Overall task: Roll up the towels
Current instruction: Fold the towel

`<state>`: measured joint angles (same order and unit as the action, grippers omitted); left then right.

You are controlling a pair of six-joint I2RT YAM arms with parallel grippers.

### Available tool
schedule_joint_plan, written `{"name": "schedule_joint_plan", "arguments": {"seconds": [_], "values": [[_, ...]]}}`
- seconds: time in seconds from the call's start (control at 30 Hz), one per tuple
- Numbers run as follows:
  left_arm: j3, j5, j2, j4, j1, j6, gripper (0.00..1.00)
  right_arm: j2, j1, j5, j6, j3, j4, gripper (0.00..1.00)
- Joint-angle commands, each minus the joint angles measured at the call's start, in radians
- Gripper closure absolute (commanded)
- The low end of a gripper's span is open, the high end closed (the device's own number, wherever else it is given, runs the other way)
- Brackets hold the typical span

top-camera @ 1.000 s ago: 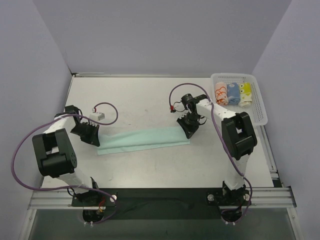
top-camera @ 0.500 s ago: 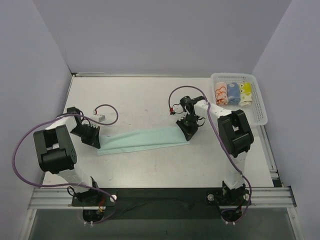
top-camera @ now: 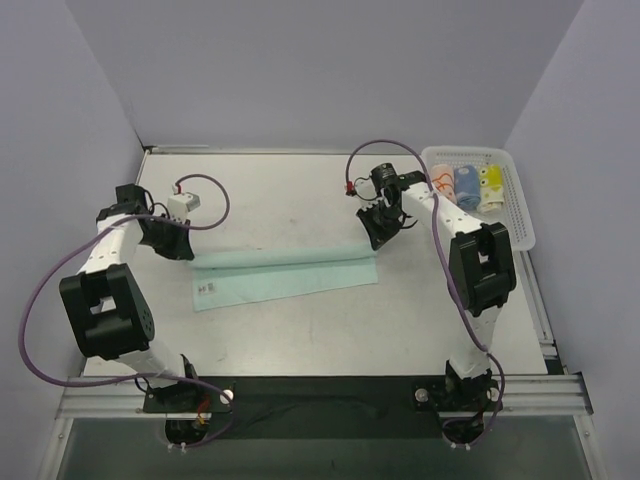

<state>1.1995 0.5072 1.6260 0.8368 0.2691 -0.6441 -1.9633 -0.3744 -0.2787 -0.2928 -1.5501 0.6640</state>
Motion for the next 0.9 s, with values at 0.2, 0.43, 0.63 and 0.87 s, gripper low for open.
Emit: {"name": "schedule_joint_plan", "arguments": {"seconds": [0.2,0.43,0.63,0.87], "values": [[-0.224,-0.015,-0.098,-0.008,0.004,-0.135,1.00,0.040,-0.001,0.016,-0.037,0.116,0.033,1.00],[-0.324,-0.093,-0.062,-0.105,0.002,-0.132,1.00,-0.008,-0.014,0.026,-0.040,0.147,0.005,1.00],[-0.291,-0.085,-0.060,-0.094,0.004,-0.121,0.83,0.032,-0.012,0.027,-0.058,0.176,0.011,0.94],[-0.259,-0.003,-0.117,0.048,0.012,-0.204,0.59,0.147,-0.012,-0.043,-0.097,0.216,0.058,0.70]]}}
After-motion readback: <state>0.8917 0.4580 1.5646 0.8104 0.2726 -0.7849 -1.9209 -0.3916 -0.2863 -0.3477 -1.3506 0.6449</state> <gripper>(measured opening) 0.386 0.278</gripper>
